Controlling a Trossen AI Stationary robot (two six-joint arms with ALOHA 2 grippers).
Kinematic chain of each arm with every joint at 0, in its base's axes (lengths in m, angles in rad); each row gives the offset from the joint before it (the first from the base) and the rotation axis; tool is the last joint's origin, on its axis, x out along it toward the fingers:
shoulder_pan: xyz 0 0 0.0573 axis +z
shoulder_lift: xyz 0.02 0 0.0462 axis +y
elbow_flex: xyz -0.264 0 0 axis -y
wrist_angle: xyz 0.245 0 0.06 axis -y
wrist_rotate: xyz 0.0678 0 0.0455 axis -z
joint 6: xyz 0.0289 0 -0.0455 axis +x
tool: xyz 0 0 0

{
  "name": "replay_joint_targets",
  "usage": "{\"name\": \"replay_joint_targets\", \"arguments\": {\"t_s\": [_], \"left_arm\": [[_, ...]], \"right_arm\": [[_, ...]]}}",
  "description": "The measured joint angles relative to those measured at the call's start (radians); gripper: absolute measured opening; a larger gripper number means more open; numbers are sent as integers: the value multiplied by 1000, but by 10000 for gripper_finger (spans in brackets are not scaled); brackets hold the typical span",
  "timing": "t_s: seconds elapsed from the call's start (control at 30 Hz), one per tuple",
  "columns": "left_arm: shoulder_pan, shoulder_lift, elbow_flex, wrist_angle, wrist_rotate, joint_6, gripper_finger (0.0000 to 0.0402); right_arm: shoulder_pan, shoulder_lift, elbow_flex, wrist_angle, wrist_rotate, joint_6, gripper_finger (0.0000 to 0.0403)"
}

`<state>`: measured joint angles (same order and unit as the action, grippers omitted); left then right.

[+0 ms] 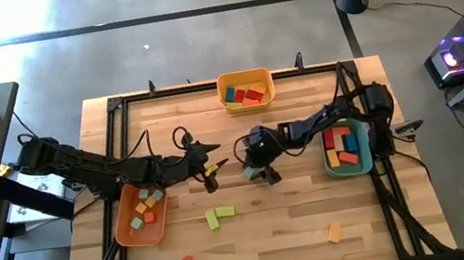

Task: Sort blocks by size
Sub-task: Put the light blue thin rectangular block into the yellow bin

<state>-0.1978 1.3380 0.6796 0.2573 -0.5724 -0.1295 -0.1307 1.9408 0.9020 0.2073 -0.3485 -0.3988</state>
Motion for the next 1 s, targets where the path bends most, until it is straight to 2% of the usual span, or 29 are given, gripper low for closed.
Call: {"name": "replay_joint_targets", "arguments": {"t_s": [0.23, 0.37, 0.47, 0.63, 0.73, 0.83, 1.0], "left_arm": [[0, 0, 0, -8, 0, -1, 218], [0, 0, 0, -20, 0, -2, 218], [-13, 0, 0, -30, -31, -9, 218], [-59, 0, 0, -38, -179, 14, 218], [-68, 0, 0, -59, -218, 15, 218], [-66, 0, 0, -81, -223, -4, 218], [-64, 0, 0, -80, -224, 0, 218]], "right_arm": [[0, 0, 2, -37, 8, 115, 127], [14, 0, -1, 12, 34, 191, 125], [34, -18, -3, 30, 155, 242, 125], [21, -109, -2, 39, 363, 277, 125], [-47, -169, -2, 30, 422, 280, 125], [-176, -215, 37, -36, 426, 311, 125], [-407, -165, 238, -277, 311, 310, 125]]}}
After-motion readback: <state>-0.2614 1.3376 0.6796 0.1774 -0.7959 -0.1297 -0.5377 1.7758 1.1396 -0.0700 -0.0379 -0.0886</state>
